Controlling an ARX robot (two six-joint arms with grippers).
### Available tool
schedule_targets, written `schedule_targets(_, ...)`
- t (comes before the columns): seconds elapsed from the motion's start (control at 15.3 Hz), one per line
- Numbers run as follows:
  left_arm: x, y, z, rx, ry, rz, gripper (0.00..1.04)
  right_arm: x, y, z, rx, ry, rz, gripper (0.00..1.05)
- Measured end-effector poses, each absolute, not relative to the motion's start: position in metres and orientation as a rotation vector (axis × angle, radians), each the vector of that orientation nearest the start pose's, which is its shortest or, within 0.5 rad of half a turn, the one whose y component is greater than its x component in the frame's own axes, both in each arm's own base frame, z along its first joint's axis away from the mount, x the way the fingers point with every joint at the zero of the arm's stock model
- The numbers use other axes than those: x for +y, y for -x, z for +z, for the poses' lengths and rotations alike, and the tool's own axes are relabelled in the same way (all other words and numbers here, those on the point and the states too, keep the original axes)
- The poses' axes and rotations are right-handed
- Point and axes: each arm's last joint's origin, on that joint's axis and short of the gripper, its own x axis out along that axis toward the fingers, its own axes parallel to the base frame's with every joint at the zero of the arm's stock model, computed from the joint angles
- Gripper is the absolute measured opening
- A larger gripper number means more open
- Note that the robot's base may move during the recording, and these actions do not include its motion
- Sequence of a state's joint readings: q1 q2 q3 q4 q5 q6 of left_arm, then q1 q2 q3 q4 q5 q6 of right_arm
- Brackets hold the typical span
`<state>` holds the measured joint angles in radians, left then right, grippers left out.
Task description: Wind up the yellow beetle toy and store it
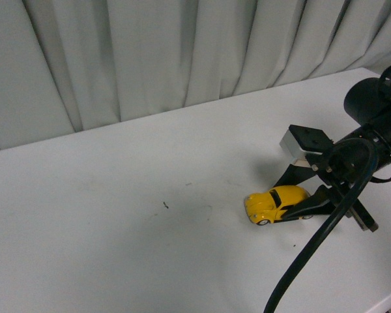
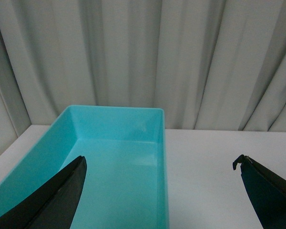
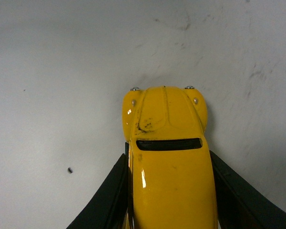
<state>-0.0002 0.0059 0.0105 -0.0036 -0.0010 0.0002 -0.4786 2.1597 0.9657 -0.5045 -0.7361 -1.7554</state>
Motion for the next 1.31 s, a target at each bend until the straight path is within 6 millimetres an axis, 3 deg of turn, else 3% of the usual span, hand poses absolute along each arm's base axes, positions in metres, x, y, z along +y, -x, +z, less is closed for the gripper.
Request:
schedule_targets(0.2, 0.0, -0.097, 0.166, -0.001, 0.0, 0.0, 0.98, -0.126, -0.255, 0.028, 0.743, 0.454, 1.128, 0.42)
schedule_targets(0.39, 0.0, -0.097, 0.166, -0.001, 0.0, 0.001, 0.98, -0.128, -0.251, 0.029, 0.754, 0.437, 1.127, 0.42)
schedule_targets(0.59, 0.0, -0.097, 0.166, -0.001, 0.0, 0.001, 0.98, -0.127, -0.25, 0.028, 0.805, 0.447, 1.151, 0.79)
schedule_targets(0.72, 0.0, -0.097, 0.166, -0.001, 0.0, 0.0, 0.98, -0.129, -0.252, 0.029, 0.797, 0.465, 1.147, 0.97)
schedule_targets(1.31, 0.0, -0.097, 0.166, -0.001, 0.0, 0.0, 0.98, -0.129, -0.257, 0.028, 0.768, 0.523, 1.133, 0.98)
